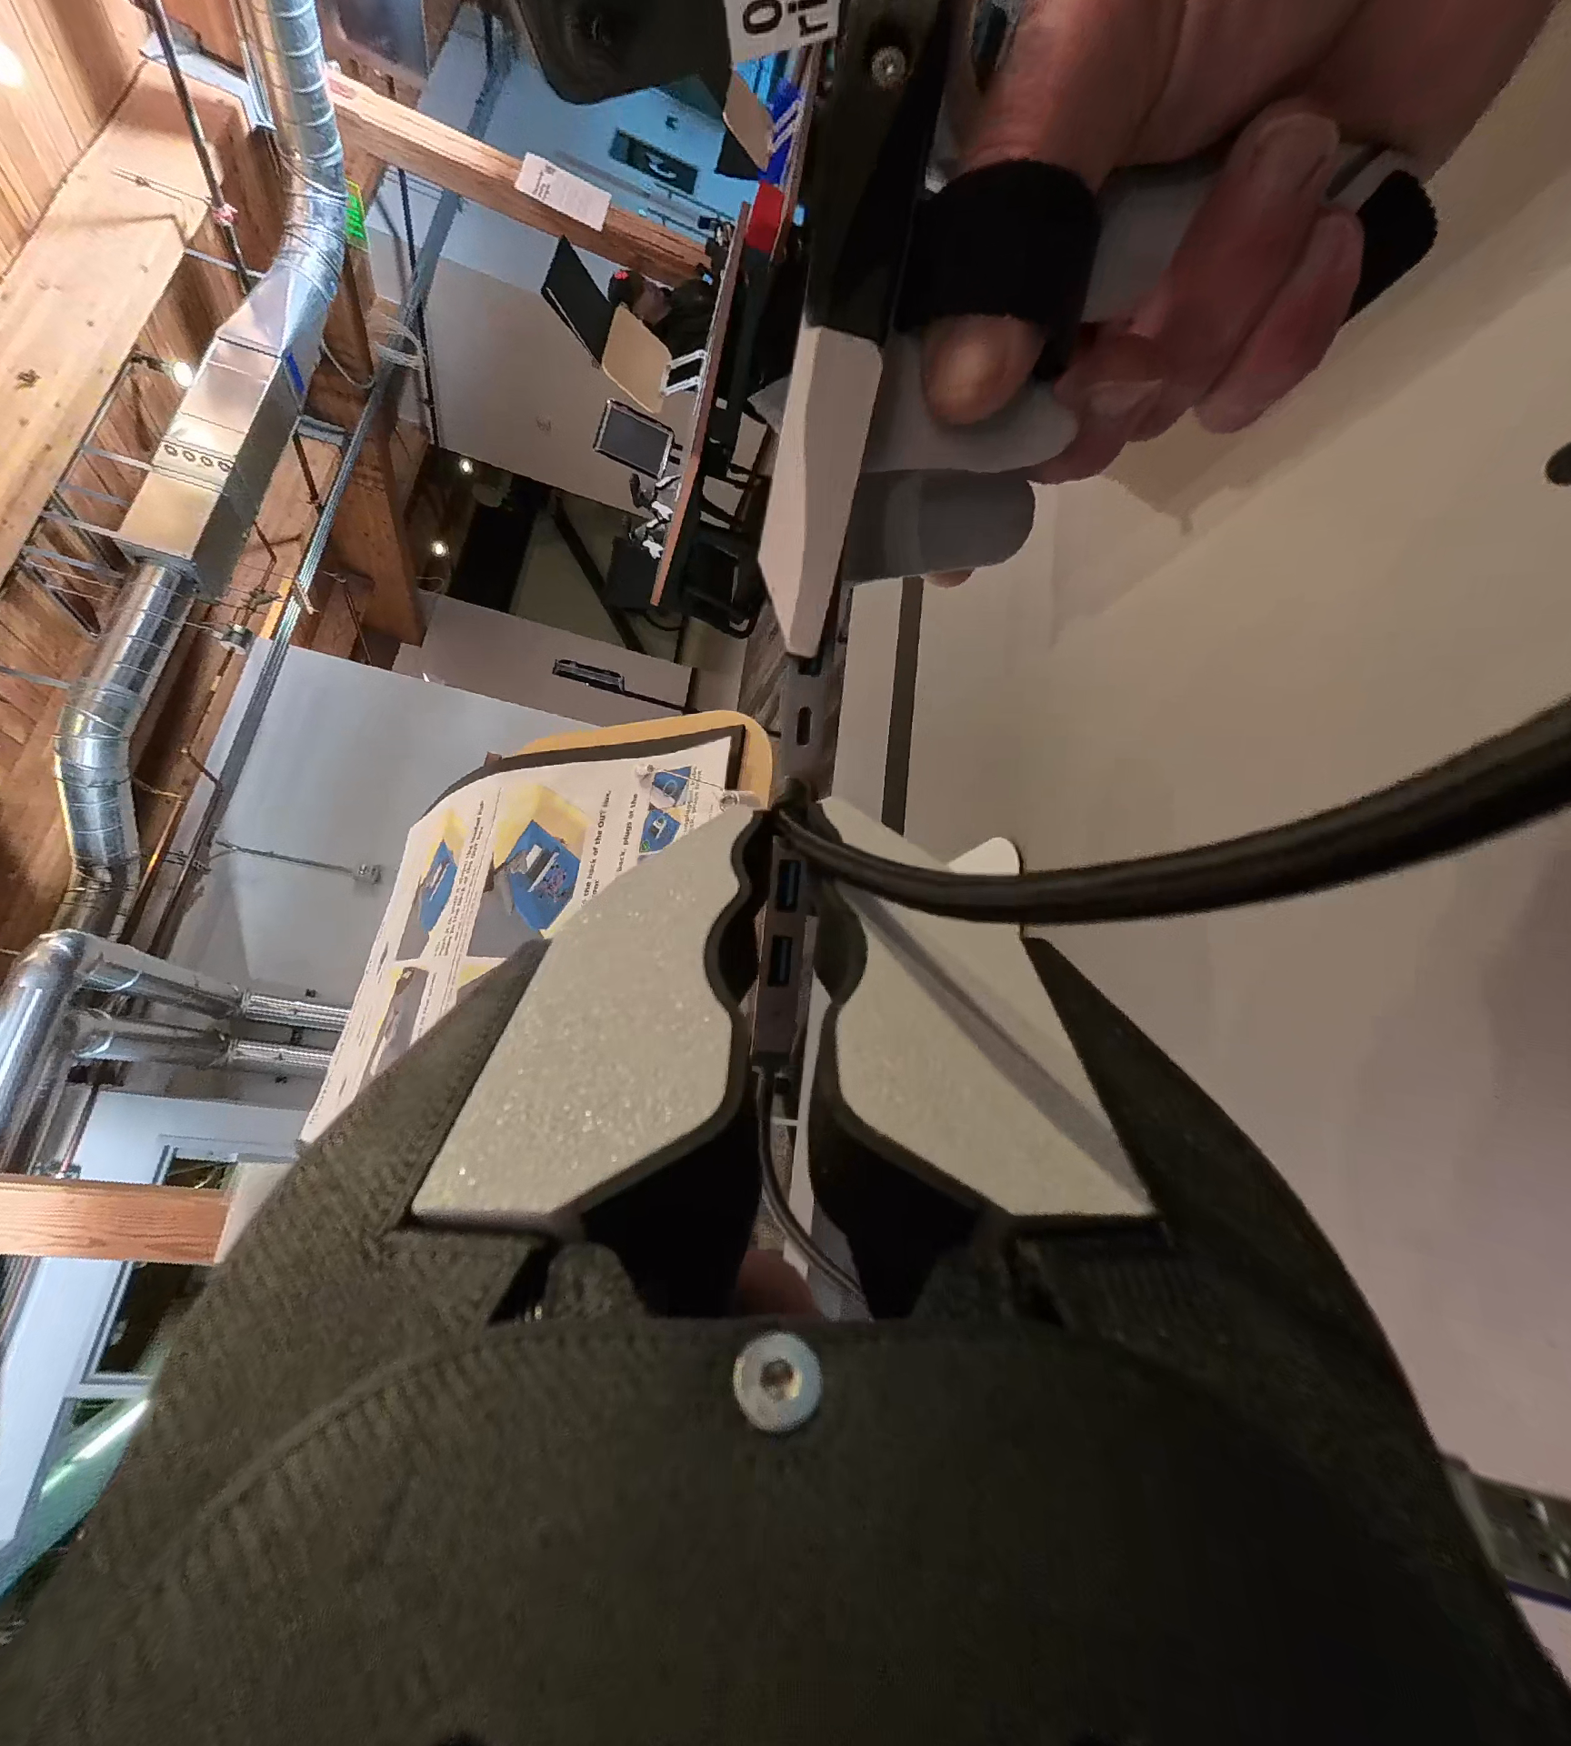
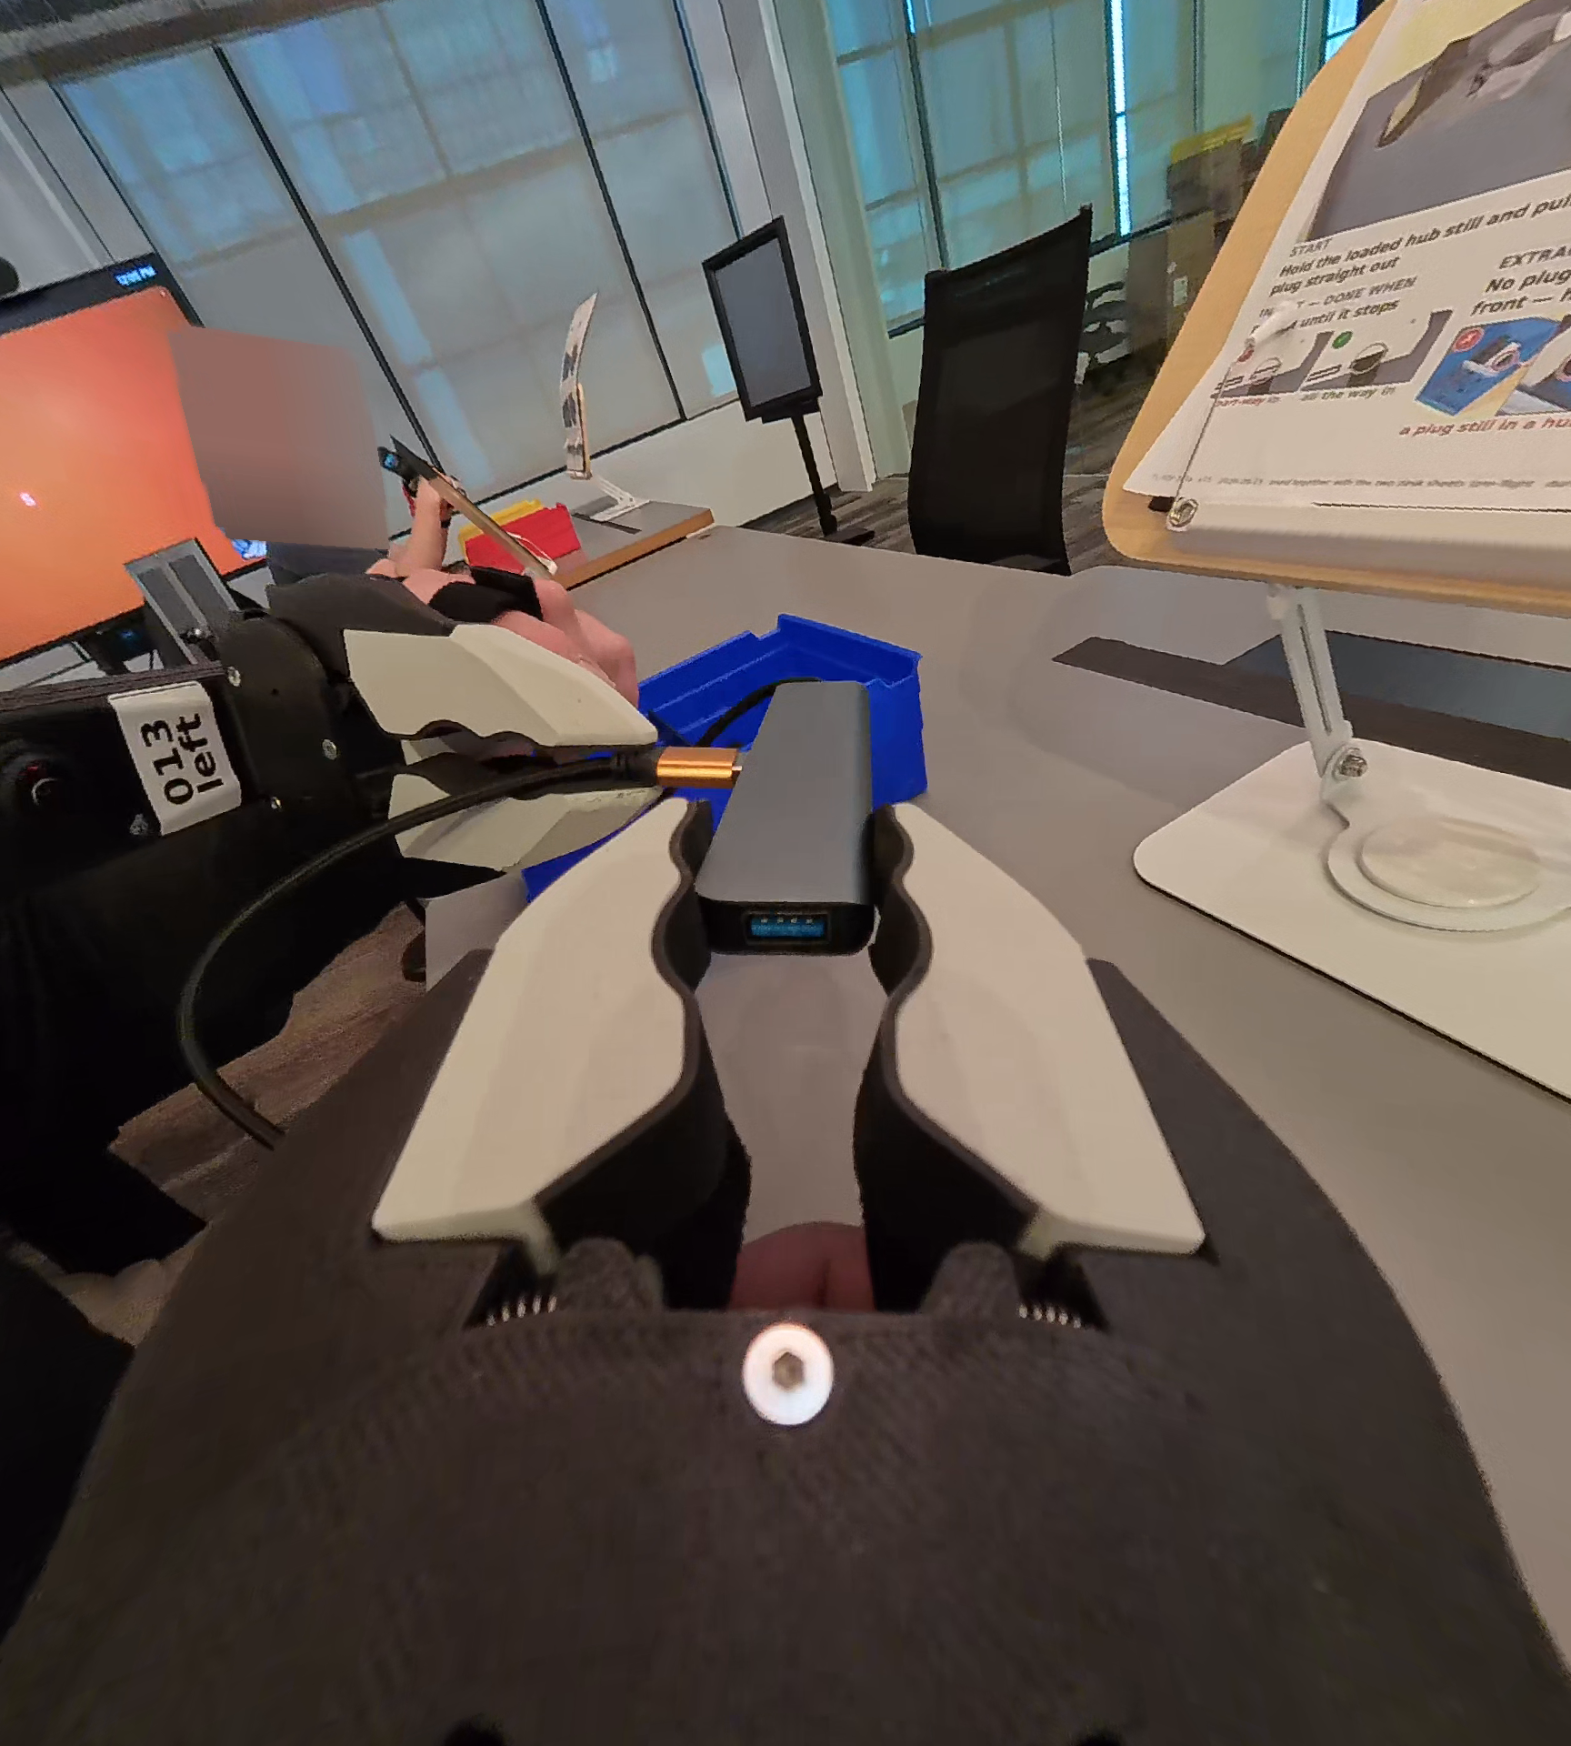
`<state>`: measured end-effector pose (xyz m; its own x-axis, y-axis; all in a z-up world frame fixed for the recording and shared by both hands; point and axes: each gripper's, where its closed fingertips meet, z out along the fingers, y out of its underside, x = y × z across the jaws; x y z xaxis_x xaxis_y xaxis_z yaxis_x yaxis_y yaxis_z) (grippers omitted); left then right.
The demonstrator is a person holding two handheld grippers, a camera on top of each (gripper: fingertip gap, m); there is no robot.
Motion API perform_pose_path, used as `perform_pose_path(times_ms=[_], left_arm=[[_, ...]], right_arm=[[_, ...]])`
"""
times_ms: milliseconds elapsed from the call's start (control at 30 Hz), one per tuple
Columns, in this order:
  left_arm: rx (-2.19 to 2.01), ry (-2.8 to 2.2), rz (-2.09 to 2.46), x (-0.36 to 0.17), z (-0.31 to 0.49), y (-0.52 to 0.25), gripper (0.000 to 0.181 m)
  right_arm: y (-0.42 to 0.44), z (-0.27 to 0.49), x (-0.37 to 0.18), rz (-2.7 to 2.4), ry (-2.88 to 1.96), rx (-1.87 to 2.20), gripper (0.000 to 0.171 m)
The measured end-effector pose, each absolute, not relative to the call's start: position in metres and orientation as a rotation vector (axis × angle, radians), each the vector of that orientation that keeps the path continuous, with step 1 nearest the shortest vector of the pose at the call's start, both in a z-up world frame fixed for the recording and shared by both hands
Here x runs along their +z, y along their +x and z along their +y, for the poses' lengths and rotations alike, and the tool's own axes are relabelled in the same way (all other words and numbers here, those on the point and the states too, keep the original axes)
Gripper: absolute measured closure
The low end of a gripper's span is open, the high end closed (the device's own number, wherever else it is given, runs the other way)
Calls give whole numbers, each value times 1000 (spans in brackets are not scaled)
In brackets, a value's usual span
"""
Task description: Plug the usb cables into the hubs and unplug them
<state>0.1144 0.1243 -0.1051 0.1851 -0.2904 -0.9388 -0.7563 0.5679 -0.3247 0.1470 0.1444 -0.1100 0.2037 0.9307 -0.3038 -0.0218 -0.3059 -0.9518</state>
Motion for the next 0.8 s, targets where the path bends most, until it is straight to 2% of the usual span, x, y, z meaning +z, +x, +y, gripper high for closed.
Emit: perform_pose_path(times_ms=[500,633,800], left_arm=[[421,-1019,1382,-109,129,110,174],[490,-1088,1384,-118,138,94,159],[530,-1165,1332,-104,140,62,155]], right_arm=[[146,148,-111,-921,-1504,1142,139],[151,155,-111,-872,-1523,1109,140],[161,170,-117,-805,-1557,1085,140]])
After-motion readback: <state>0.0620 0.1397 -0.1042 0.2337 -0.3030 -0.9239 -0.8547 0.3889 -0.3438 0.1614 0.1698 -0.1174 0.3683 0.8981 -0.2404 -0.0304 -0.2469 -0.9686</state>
